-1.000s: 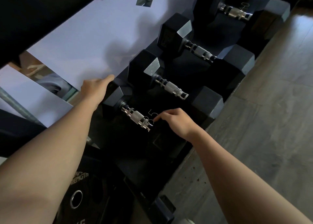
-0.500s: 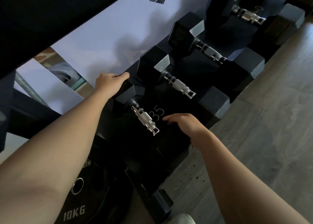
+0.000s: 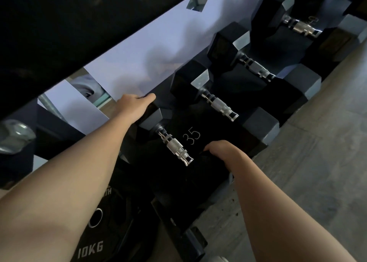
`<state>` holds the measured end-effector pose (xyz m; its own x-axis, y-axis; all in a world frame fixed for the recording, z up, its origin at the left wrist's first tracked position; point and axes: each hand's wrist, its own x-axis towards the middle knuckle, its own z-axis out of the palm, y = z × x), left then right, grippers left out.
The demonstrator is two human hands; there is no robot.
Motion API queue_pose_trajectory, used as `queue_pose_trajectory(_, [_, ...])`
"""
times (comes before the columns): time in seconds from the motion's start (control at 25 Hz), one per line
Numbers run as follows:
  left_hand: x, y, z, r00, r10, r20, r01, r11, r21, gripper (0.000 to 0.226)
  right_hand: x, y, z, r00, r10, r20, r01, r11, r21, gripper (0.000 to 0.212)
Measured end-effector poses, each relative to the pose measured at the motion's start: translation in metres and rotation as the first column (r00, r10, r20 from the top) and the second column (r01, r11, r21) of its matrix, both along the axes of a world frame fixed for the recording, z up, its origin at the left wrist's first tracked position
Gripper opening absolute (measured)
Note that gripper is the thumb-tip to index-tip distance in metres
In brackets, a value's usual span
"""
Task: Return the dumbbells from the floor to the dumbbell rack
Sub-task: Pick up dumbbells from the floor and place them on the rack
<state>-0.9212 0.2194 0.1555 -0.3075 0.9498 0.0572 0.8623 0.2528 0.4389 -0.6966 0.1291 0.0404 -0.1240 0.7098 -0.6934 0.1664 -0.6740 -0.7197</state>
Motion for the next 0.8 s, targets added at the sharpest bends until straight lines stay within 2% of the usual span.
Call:
queue_pose_trajectory(0.12, [0.002,0.000,0.002,0.999,-0.032,-0.032,0.030,0.996,-0.078,0.067,0.001,-0.003,0.002,0.997,-0.065,-0.041,0.062,0.995,-0.072,0.009])
queue_pose_trajectory(0.36, [0.002,-0.001,-0.001,1.000,0.012,-0.029,-0.012,1.000,-0.021,0.067,0.003,-0.004,-0.002,0.990,-0.107,-0.095,0.101,0.992,-0.073,0.008])
queue_pose_trajectory(0.56, [0.014,-0.003,-0.005,0.994,0.020,-0.106,-0.013,0.997,0.071,0.058,0.005,-0.009,-0.002,0.999,-0.046,-0.021,0.047,0.997,0.064,0.024])
queue_pose_trajectory(0.64, [0.024,-0.005,-0.003,0.988,0.021,-0.154,-0.006,0.996,0.093,0.052,0.008,-0.012,0.001,0.992,-0.112,-0.055,0.115,0.991,0.061,0.032])
queue_pose_trajectory(0.8, [0.077,-0.012,0.010,0.979,-0.056,-0.194,0.101,0.968,0.230,0.038,0.029,-0.017,0.023,0.982,-0.129,-0.136,0.149,0.978,0.144,0.022])
